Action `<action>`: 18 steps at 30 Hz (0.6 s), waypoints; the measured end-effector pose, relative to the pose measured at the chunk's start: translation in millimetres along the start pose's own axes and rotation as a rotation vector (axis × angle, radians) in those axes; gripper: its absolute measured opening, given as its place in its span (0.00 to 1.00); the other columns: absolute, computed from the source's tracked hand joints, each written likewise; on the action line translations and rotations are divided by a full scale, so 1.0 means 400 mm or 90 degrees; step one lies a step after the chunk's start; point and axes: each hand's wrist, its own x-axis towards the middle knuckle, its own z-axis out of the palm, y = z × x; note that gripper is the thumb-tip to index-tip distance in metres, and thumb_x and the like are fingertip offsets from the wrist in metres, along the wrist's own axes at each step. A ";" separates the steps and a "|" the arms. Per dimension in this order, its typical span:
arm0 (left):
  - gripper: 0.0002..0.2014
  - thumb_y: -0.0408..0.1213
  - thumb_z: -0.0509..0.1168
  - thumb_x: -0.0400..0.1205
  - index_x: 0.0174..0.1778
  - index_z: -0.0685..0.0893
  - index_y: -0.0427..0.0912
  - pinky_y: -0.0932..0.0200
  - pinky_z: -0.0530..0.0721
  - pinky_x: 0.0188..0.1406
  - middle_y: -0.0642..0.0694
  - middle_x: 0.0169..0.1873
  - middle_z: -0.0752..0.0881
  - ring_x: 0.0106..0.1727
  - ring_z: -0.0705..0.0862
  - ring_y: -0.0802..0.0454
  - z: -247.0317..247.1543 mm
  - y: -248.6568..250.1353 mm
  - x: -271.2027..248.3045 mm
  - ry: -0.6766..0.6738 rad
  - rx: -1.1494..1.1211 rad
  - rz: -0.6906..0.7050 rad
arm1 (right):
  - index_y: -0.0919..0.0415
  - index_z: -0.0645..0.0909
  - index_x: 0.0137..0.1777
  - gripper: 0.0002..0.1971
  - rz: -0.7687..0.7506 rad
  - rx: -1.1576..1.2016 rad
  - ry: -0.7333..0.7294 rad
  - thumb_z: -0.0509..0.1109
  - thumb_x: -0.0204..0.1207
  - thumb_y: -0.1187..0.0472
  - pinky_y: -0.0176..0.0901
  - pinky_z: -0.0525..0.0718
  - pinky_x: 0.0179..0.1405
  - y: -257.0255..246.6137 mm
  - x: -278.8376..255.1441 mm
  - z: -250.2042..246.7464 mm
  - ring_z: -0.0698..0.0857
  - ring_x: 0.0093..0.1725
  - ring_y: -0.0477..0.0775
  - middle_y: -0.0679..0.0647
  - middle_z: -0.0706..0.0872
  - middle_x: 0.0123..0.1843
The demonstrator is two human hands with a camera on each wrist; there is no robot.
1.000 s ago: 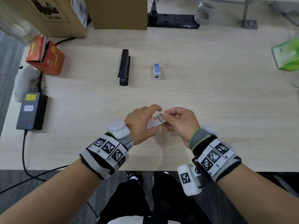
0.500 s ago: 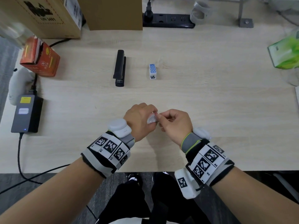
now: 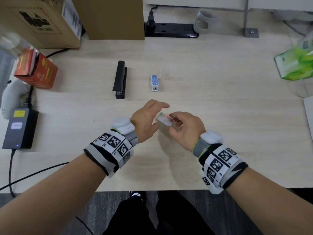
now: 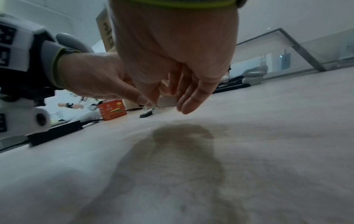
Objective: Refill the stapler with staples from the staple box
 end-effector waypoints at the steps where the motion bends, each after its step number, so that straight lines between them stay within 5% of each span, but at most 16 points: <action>1: 0.28 0.28 0.67 0.74 0.70 0.71 0.49 0.50 0.82 0.54 0.46 0.65 0.74 0.56 0.80 0.44 -0.004 -0.007 0.004 0.008 0.016 -0.010 | 0.53 0.85 0.50 0.18 0.020 0.004 0.019 0.66 0.62 0.47 0.49 0.84 0.45 0.008 0.020 0.000 0.86 0.42 0.57 0.54 0.89 0.44; 5: 0.25 0.37 0.67 0.76 0.70 0.72 0.47 0.49 0.80 0.53 0.45 0.64 0.75 0.59 0.77 0.43 -0.008 -0.056 -0.004 0.047 0.113 -0.027 | 0.50 0.85 0.47 0.11 0.151 0.018 0.078 0.72 0.64 0.55 0.48 0.86 0.47 0.041 0.112 -0.012 0.87 0.43 0.57 0.52 0.90 0.44; 8: 0.22 0.39 0.67 0.76 0.67 0.75 0.46 0.45 0.80 0.55 0.44 0.63 0.76 0.61 0.75 0.41 -0.002 -0.088 -0.026 0.036 0.168 -0.060 | 0.49 0.83 0.47 0.09 0.208 0.038 0.113 0.71 0.67 0.50 0.44 0.86 0.44 0.057 0.161 -0.022 0.87 0.41 0.54 0.49 0.88 0.42; 18: 0.21 0.45 0.69 0.74 0.63 0.77 0.47 0.45 0.80 0.53 0.44 0.59 0.78 0.58 0.74 0.40 0.004 -0.125 -0.061 -0.011 0.257 -0.088 | 0.52 0.78 0.49 0.14 0.218 -0.036 0.082 0.74 0.66 0.50 0.40 0.73 0.38 0.082 0.199 0.007 0.84 0.44 0.54 0.52 0.86 0.49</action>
